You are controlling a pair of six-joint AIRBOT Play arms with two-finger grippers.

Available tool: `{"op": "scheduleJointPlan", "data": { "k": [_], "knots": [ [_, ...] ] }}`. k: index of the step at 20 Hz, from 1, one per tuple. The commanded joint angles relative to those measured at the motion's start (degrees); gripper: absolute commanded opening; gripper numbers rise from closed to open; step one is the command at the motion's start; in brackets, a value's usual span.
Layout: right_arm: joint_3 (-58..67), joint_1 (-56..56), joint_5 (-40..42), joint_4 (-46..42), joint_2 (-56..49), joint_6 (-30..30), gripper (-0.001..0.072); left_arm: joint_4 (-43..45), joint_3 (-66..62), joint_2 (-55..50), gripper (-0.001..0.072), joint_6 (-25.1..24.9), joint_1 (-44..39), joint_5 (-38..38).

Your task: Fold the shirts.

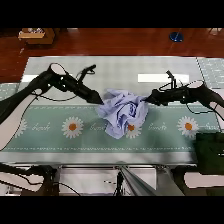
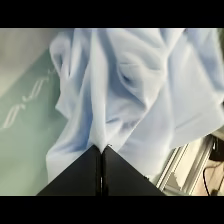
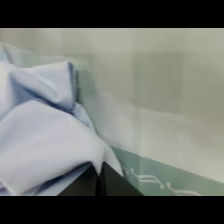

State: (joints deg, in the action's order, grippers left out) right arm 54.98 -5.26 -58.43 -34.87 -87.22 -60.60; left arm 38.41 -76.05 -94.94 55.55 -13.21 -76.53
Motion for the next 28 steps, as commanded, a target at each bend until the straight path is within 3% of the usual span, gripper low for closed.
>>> {"op": "scheduleJointPlan", "data": {
  "k": [1,5,8,13,17,22,28],
  "knots": [
    [0.15,-2.8,-1.42,1.05,8.59,0.92,0.0021,-0.07,-10.19,3.58,0.0022,2.05,2.75,-0.94],
    [7.21,-6.16,-5.51,0.83,24.44,0.81,0.002,-0.07,-26.16,10.45,0.0022,7.04,6.14,-1.14],
    [18.82,-6.36,-4.0,-0.5,33.79,-1.31,0.002,-0.02,-36.11,16.28,0.0022,8.7,7.19,-1.11],
    [38.97,-6.36,-3.91,-6.16,40.02,-10.12,0.002,0.13,-42.73,28.04,0.0021,9.92,7.13,1.99],
    [48.54,-6.36,-12.17,-7.54,40.17,-15.17,0.002,0.15,-42.73,37.42,0.0021,10.4,7.13,3.52],
    [58.9,-6.36,-26.16,-8.92,40.19,-19.21,0.002,4.35,-42.73,46.73,0.0021,16.72,7.13,2.29],
    [63.8,-6.36,-41.53,-11.76,40.65,-24.5,0.002,10.25,-42.71,52.06,0.0021,31.5,7.13,-13.92]
  ]
}}
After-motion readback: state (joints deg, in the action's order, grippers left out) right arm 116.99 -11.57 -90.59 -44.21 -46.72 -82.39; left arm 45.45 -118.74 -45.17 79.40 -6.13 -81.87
